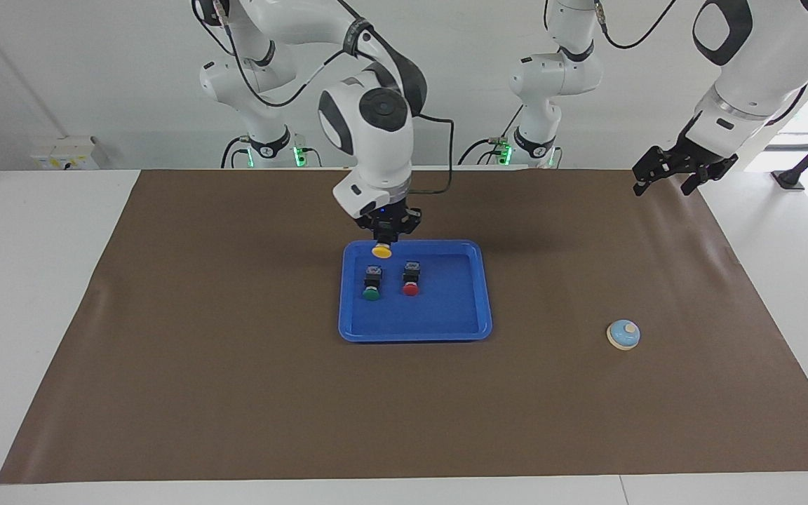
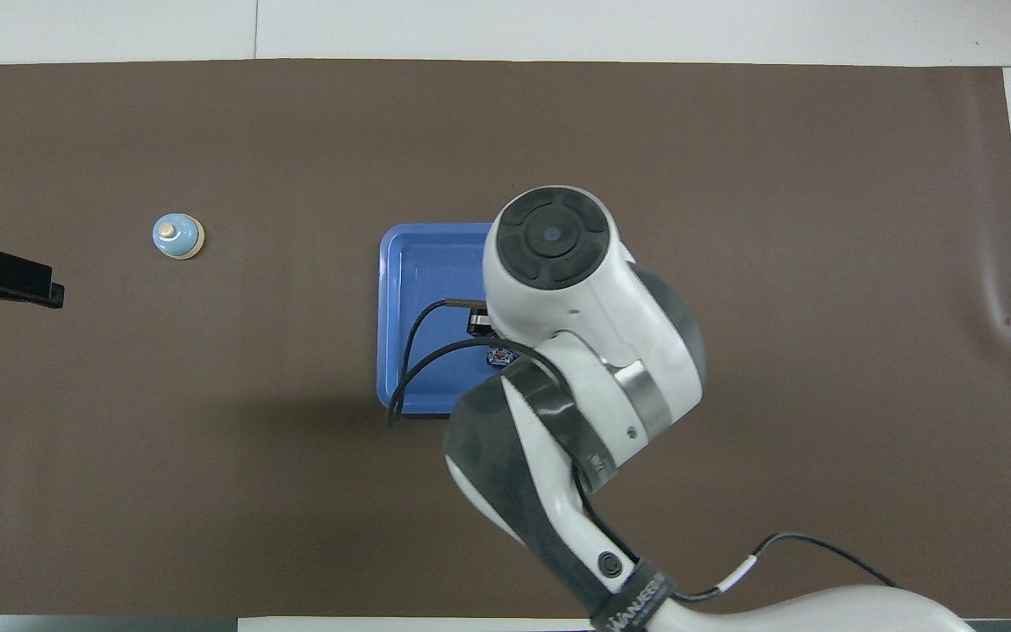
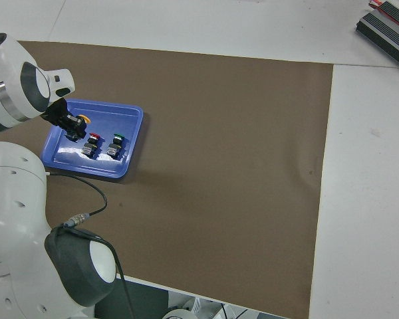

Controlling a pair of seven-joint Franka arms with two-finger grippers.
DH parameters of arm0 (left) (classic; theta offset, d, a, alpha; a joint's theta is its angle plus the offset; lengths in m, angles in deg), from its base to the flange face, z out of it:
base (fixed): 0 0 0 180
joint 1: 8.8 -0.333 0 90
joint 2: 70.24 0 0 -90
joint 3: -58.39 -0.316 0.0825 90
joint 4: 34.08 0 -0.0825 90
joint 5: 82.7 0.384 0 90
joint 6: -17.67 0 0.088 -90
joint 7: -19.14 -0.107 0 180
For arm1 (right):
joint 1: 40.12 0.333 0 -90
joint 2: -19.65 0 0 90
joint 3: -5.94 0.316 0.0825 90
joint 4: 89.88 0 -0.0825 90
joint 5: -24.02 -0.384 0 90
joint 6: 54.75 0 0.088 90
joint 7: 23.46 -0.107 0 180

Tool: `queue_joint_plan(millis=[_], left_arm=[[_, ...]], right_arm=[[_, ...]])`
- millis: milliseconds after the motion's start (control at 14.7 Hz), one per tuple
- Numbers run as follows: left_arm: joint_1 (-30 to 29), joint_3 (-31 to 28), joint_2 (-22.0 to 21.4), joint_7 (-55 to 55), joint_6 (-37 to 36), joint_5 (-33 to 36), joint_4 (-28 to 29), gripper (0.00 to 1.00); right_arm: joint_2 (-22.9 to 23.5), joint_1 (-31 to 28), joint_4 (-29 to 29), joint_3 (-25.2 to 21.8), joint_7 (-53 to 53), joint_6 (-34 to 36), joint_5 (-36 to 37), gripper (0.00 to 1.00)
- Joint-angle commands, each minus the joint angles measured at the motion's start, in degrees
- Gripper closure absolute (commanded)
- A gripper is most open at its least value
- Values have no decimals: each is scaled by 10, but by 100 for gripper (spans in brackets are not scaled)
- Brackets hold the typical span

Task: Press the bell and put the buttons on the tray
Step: 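Carry the yellow button into the tray and release it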

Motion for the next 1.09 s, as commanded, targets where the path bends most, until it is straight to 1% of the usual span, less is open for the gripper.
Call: queue_joint_plan(millis=[0, 136, 341, 477, 613, 885, 1022], left_arm=[[-4, 0, -5, -9, 4, -8, 1, 0], [-4, 0, -5, -9, 5, -8, 1, 0], [-4, 0, -5, -9, 4, -8, 1, 0], [-4, 0, -5, -9, 4, -8, 1, 0], [-4, 0, -5, -9, 4, -8, 1, 0], [-4, 0, -5, -9, 5, -8, 1, 0], [-4, 0, -5, -9, 5, -8, 1, 0]], right_arm=[[91, 48, 85, -6, -63, -14, -3, 100], [108, 63, 74, -6, -74, -77, -1, 100], [115, 64, 24, -6, -70, -143, 4, 100], [118, 66, -1, -6, -65, -171, 19, 100], [118, 62, -13, -6, -41, -185, 18, 100], [117, 67, -57, -6, -43, -243, 18, 100], [116, 68, -70, -6, -46, -251, 18, 100]])
